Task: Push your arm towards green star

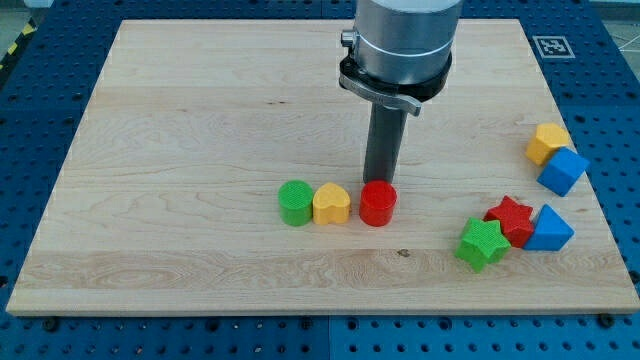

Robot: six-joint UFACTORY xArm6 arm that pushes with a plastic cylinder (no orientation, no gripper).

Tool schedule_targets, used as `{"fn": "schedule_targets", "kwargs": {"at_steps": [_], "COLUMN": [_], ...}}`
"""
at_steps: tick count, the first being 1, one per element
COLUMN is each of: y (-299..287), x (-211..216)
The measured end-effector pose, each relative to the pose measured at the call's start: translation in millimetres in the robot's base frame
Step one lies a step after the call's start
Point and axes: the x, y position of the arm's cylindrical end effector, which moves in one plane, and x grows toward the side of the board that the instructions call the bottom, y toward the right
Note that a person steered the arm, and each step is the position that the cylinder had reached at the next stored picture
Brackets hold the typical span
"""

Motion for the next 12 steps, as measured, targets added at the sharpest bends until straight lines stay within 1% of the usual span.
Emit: {"fn": "schedule_targets", "kwargs": {"at_steps": [2, 6, 8, 12], "y": [11, 70, 93, 93], "x": [-2, -1, 18, 40]}}
